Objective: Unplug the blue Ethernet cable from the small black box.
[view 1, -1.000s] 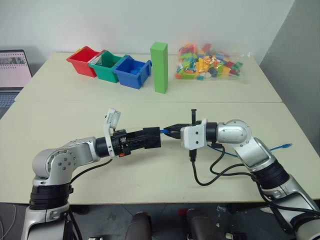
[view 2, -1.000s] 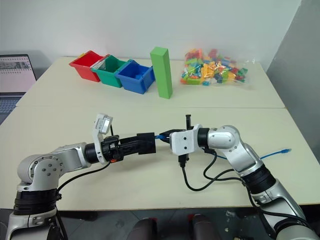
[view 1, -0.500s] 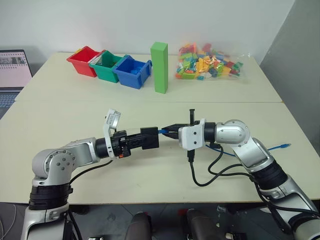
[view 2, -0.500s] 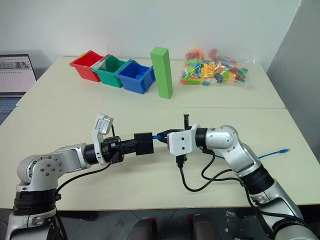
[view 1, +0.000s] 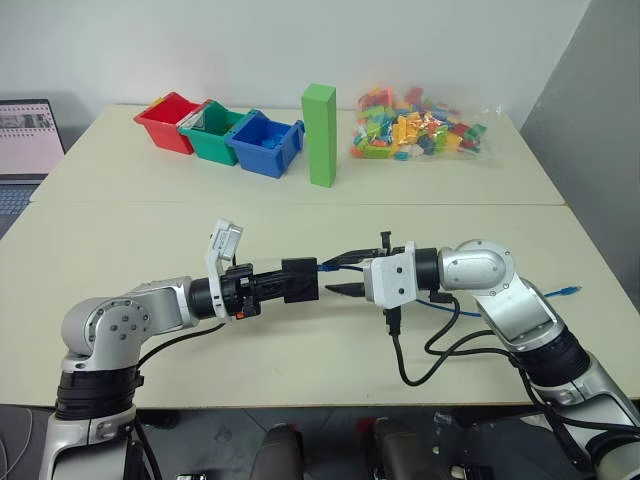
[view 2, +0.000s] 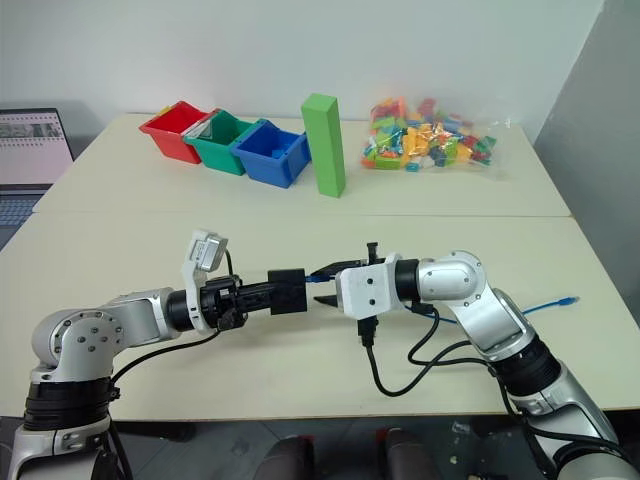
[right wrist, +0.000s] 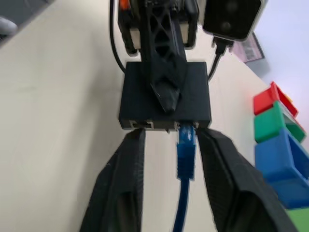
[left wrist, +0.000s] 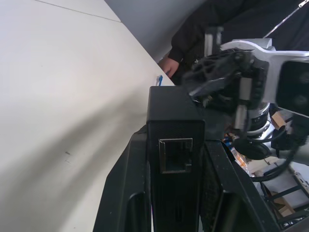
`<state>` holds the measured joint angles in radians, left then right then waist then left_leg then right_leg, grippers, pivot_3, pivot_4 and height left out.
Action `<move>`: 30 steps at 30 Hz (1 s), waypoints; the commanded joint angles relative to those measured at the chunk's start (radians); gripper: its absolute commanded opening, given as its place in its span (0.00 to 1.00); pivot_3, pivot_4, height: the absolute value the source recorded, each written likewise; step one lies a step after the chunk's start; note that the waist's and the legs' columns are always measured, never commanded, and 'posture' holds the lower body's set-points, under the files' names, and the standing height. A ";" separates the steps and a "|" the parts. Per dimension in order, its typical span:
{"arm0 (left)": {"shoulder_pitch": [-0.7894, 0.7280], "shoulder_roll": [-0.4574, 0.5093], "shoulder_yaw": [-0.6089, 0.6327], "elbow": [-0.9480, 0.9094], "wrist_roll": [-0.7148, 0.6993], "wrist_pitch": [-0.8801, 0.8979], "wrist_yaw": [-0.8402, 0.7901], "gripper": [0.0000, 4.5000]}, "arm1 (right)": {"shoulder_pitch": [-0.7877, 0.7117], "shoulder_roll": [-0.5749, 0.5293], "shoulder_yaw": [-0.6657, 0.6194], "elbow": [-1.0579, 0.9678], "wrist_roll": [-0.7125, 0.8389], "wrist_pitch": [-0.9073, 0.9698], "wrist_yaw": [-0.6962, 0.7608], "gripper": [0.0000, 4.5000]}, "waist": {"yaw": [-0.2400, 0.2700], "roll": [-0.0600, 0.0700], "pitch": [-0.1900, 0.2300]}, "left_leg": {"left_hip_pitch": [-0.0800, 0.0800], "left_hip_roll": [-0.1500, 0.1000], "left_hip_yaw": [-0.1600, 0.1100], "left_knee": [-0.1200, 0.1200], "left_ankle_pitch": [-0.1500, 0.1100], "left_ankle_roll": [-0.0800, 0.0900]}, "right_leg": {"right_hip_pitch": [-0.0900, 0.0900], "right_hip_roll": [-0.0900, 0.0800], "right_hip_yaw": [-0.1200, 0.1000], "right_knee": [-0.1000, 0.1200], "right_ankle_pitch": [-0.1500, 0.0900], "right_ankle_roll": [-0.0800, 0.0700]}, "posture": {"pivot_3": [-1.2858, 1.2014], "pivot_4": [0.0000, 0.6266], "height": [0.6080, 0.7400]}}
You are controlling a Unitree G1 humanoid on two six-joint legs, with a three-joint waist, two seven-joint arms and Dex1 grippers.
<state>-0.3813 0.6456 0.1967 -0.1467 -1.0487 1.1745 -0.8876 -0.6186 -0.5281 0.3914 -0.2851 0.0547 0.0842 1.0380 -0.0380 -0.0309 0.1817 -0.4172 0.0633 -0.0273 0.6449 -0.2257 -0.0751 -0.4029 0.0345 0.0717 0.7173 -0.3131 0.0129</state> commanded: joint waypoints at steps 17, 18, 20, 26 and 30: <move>0.019 0.104 -0.101 -0.055 0.108 -0.221 -0.293 0.18 | 0.099 0.167 -0.314 -0.054 0.736 0.942 -0.185 0.42 | 0.002 0.000 0.000 | 0.000 0.000 0.001 0.000 0.000 0.000 | -0.001 0.000 0.001 -0.001 -0.001 0.001 | 0.52 0.24 1.00; 0.021 0.105 -0.099 -0.055 0.107 -0.220 -0.296 0.18 | 0.100 0.175 -0.318 -0.049 0.745 0.948 -0.194 0.42 | 0.001 0.000 0.000 | 0.000 0.000 0.001 0.000 0.000 0.000 | -0.001 0.001 0.001 -0.001 -0.003 0.005 | 0.52 0.24 1.00; 0.024 0.104 -0.091 -0.055 0.101 -0.217 -0.298 0.18 | 0.103 0.184 -0.318 -0.043 0.751 0.950 -0.207 0.42 | 0.001 0.000 0.000 | 0.000 0.000 0.001 -0.001 0.000 0.000 | -0.001 0.001 0.001 -0.001 -0.003 0.005 | 0.52 0.24 1.00; 0.033 0.107 -0.081 -0.063 0.091 -0.209 -0.296 0.18 | 0.105 0.203 -0.321 -0.025 0.771 0.955 -0.229 0.42 | -0.003 0.000 0.000 | -0.001 0.000 0.001 -0.001 0.000 0.000 | -0.001 0.001 0.001 -0.001 -0.003 0.005 | 0.52 0.24 1.00; 0.034 0.107 -0.080 -0.063 0.089 -0.210 -0.295 0.18 | 0.104 0.201 -0.313 -0.012 0.773 0.947 -0.234 0.42 | -0.004 0.000 0.000 | -0.001 0.000 0.001 -0.001 0.000 0.000 | -0.001 0.001 0.001 -0.001 -0.003 0.005 | 0.52 0.24 1.00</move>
<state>-0.3459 0.7408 0.0855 -0.1854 -0.9383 0.9703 -1.1699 -0.5155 -0.3295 0.0963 -0.2847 0.8006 1.0395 0.8047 -0.0420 -0.0305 0.1820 -0.4177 0.0634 -0.0262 0.6442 -0.2260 -0.0747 -0.4038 0.0355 0.0724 0.7162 -0.3163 0.0182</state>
